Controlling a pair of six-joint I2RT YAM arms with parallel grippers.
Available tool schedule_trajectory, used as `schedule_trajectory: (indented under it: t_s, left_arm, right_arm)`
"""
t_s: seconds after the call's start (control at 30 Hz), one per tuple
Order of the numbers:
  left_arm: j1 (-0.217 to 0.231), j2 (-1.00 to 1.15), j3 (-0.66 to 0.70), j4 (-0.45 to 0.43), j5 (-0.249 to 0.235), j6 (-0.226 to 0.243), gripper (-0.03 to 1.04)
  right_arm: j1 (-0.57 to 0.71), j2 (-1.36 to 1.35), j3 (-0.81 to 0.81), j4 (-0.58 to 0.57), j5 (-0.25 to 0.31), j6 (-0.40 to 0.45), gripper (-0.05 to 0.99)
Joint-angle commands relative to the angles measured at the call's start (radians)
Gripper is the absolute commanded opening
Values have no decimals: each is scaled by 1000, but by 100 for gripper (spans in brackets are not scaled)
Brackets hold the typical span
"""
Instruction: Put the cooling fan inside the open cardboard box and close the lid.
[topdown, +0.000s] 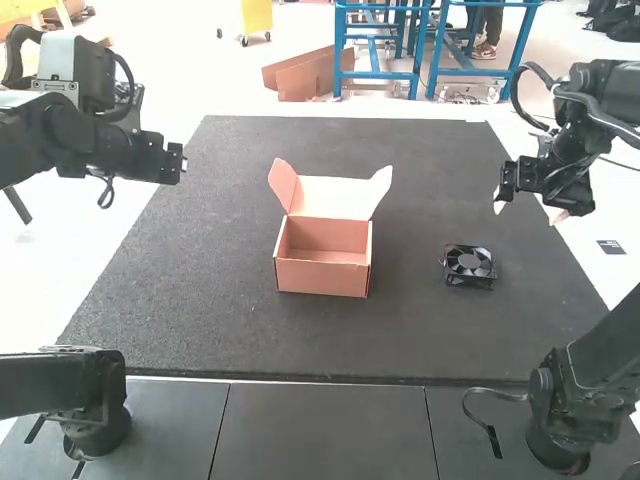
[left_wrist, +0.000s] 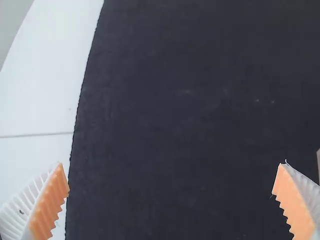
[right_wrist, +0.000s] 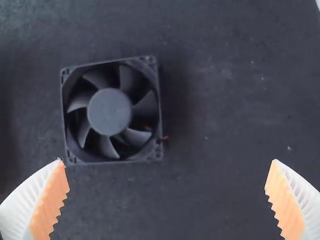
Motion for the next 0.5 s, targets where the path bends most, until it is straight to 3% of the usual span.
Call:
schedule_trajectory:
  t_s: [0.0,0.47]
  left_arm:
    - [1,-4,9,2,21,-15,97]
    - [1,-3,21,20,47,-39,97]
  right_arm:
    - [-15,31,16,14,23,-74,90]
    - [-12,181,-65,112,46,-108,90]
